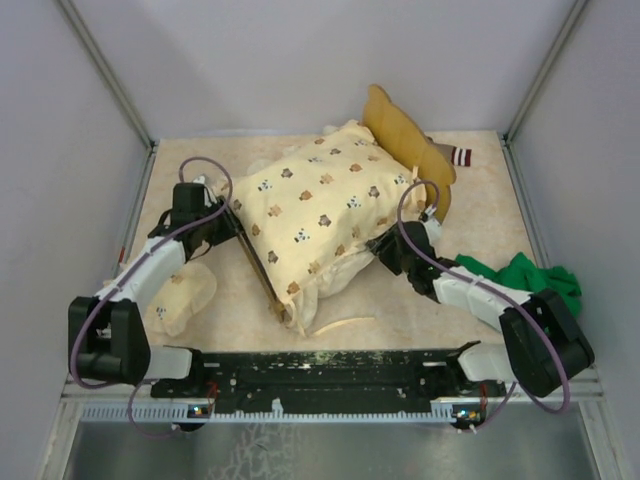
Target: Set up the pet bed
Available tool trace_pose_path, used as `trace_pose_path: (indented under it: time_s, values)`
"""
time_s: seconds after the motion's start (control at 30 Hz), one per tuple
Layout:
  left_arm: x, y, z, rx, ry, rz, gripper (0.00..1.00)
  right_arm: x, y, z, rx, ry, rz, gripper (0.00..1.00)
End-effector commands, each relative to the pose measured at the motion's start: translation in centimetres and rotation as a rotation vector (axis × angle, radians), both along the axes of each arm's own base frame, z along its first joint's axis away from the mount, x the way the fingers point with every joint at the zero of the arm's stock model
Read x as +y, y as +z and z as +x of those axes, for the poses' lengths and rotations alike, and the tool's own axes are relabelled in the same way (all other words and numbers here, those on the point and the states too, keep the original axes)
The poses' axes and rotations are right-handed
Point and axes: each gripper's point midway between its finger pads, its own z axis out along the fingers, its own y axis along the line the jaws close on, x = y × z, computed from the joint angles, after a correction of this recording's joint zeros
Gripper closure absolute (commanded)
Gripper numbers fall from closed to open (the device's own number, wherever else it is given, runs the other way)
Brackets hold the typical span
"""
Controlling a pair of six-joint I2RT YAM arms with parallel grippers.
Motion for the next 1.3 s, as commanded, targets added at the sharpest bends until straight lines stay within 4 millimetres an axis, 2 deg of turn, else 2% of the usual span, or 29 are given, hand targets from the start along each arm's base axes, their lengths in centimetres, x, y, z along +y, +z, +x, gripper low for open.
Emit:
trace_pose_path:
  time_s: [0.0, 0.07, 0.17, 0.3, 0.43, 0.6, 0.77, 0.93, 1.03, 1.13, 1.27]
  values:
    - [-0.6, 6.7, 3.6, -0.177, -0.014, -0.001, 0.50, -0.4, 4.2, 0.5, -0.113, 0.107, -0.154, 0.44]
    - [0.2, 7.7, 3.3, -0.182, 0.009, 0.030, 0.45, -1.2, 5.4, -0.1, -0.117, 0.140, -0.223, 0.34]
    - [0.4, 9.3, 1.9, -0.206, -0.006, 0.046, 0.40, -3.0, 6.9, -1.2, -0.108, 0.166, -0.344, 0.26]
    - [-1.9, 10.2, -1.0, -0.230, -0.171, -0.019, 0.35, -4.6, 8.8, -2.8, -0.094, 0.237, -0.455, 0.21]
    - [-4.2, 9.7, -4.6, -0.215, -0.284, -0.060, 0.32, -4.3, 10.2, -4.4, -0.093, 0.346, -0.478, 0.23]
    - [-7.3, 8.4, -9.0, -0.167, -0.380, -0.116, 0.30, -0.5, 12.5, -7.0, -0.221, 0.538, -0.343, 0.31]
    - [-9.0, 7.1, -11.6, -0.122, -0.396, -0.176, 0.30, 3.0, 13.9, -9.6, -0.332, 0.654, -0.291, 0.34]
    - [-9.8, 5.9, -12.4, -0.106, -0.388, -0.239, 0.30, 8.0, 12.7, -12.7, -0.414, 0.818, -0.263, 0.36]
    - [-10.2, 5.5, -12.6, -0.082, -0.383, -0.266, 0.31, 10.1, 11.7, -13.7, -0.436, 0.878, -0.273, 0.36]
    - [-10.4, 4.7, -13.0, -0.051, -0.371, -0.280, 0.31, 11.6, 11.4, -13.9, -0.470, 0.898, -0.249, 0.36]
    - [-10.7, 3.8, -13.2, -0.040, -0.351, -0.313, 0.31, 12.1, 10.9, -13.7, -0.498, 0.895, -0.236, 0.36]
